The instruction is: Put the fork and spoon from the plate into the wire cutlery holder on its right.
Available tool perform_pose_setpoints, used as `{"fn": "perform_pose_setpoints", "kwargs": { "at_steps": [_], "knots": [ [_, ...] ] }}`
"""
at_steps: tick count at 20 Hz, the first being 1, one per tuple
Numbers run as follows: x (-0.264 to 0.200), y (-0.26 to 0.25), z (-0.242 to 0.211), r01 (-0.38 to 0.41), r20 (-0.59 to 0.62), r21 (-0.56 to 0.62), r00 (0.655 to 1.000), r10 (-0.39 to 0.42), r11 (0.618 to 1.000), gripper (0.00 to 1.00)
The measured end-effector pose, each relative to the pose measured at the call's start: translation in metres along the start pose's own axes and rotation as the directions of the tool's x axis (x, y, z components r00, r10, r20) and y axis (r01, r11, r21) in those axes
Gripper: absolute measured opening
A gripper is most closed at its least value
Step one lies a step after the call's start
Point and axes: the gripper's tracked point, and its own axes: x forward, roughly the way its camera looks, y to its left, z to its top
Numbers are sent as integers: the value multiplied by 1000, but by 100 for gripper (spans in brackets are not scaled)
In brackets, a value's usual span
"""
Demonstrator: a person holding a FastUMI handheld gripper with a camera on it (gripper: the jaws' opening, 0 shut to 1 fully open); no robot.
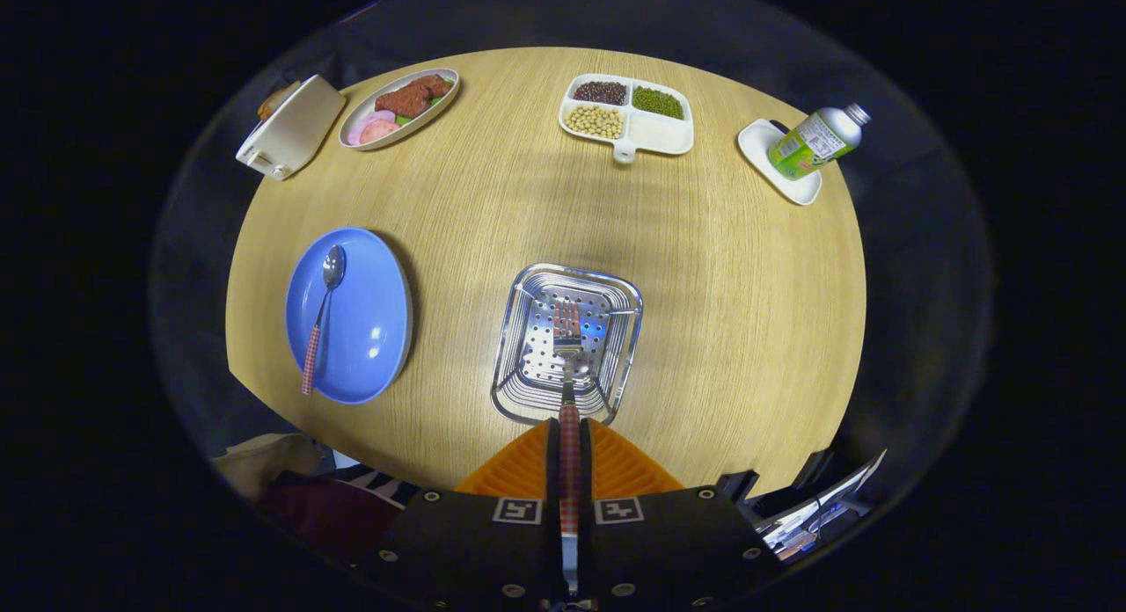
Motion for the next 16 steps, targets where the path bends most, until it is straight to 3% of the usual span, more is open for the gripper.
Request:
{"fn": "perform_pose_setpoints", "kwargs": {
  "at_steps": [11,13,16],
  "knots": [
    [-6,1,10,-30,85,31,996,27,999,15],
    [-13,3,11,-29,116,32,993,26,999,18],
    [-27,11,14,-33,186,19,982,29,999,33]
  ]
}}
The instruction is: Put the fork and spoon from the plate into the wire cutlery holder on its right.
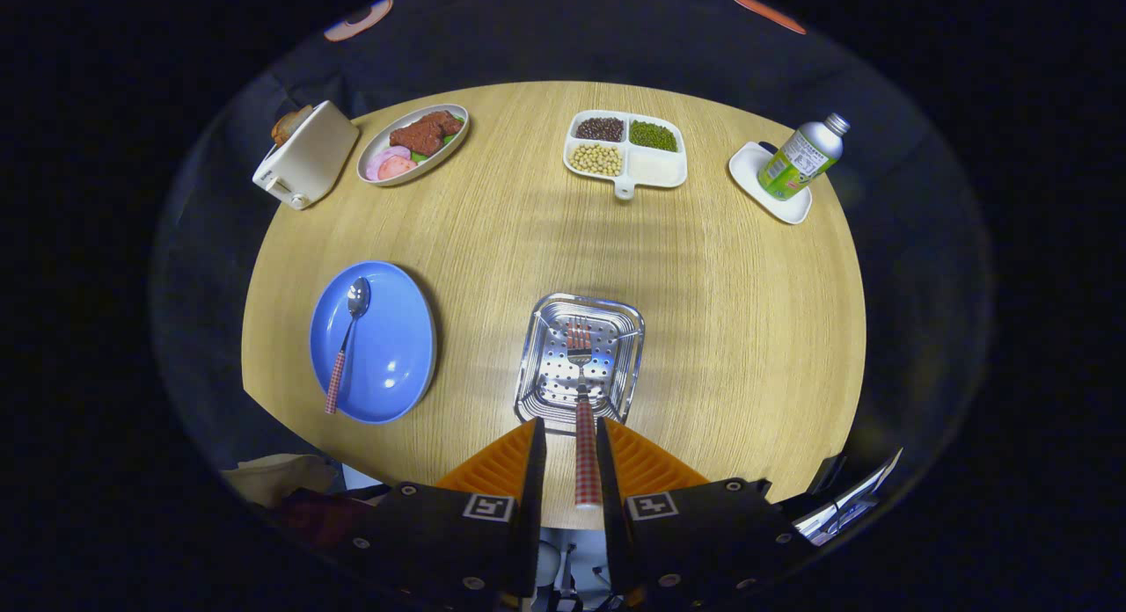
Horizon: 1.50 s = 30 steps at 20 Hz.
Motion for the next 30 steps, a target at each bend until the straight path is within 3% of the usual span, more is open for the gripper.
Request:
{"fn": "perform_pose_setpoints", "kwargs": {
  "at_steps": [3,7,11,12,14,17,24,30],
  "knots": [
    [-14,14,9,9,100,-3,995,-8,1000,49],
    [-27,41,19,16,233,2,972,-16,1000,54],
    [-36,76,24,10,344,11,939,-13,1000,79],
    [-35,84,23,10,357,14,934,-14,1000,89],
    [-33,105,21,-4,379,33,926,-9,999,99],
    [-27,141,18,-40,409,54,913,14,998,99],
    [-5,203,17,-33,507,19,862,19,999,99],
    [34,243,2,-58,481,29,876,37,998,99]
  ]
}}
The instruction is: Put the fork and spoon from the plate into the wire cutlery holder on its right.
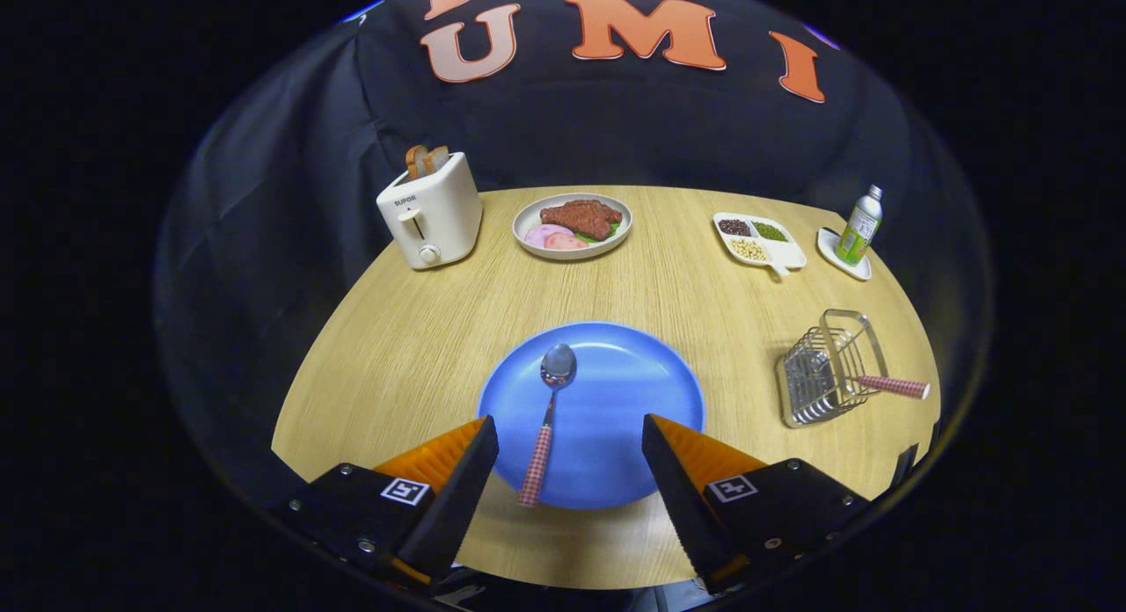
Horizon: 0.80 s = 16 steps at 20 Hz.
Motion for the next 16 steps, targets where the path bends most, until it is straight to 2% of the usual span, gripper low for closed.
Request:
{"fn": "perform_pose_setpoints", "kwargs": {
  "at_steps": [2,5,9,13,16],
  "knots": [
    [7,2,-4,12,10,-27,1000,-12,1000,99],
    [19,17,-15,-22,-3,-13,1000,22,1000,96],
    [34,26,-31,-44,-35,-3,998,44,999,86],
    [45,23,-39,-19,-43,-1,999,19,1000,71],
    [52,24,-45,-12,-65,18,998,13,1000,51]
  ]
}}
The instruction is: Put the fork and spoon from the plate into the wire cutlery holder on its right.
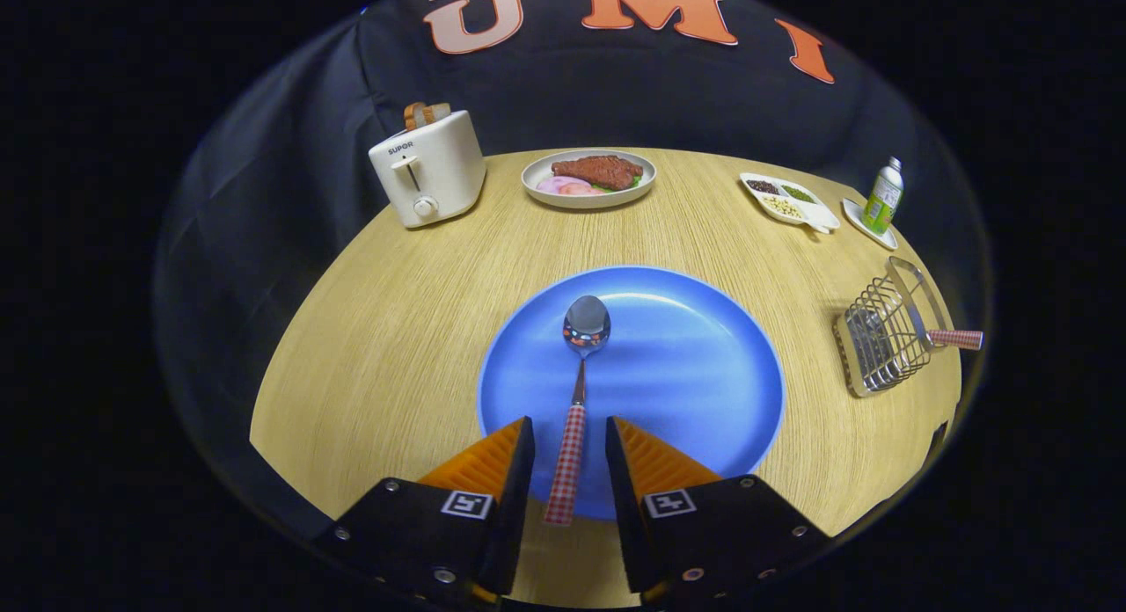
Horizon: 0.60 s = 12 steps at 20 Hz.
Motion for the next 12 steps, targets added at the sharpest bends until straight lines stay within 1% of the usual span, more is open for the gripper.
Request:
{"fn": "perform_pose_setpoints", "kwargs": {
  "at_steps": [2,3,4,6,8,12],
  "knots": [
    [4,-1,-5,7,-21,4,1000,-7,1000,36],
    [3,-2,-6,10,-29,5,1000,-9,1000,31],
    [3,-3,-6,16,-31,11,999,-16,1000,23],
    [4,-7,-5,27,-34,18,999,-26,999,13],
    [1,-6,-5,19,-51,28,999,-18,999,8],
    [-16,-17,5,7,-48,37,999,-5,999,8]
  ]
}}
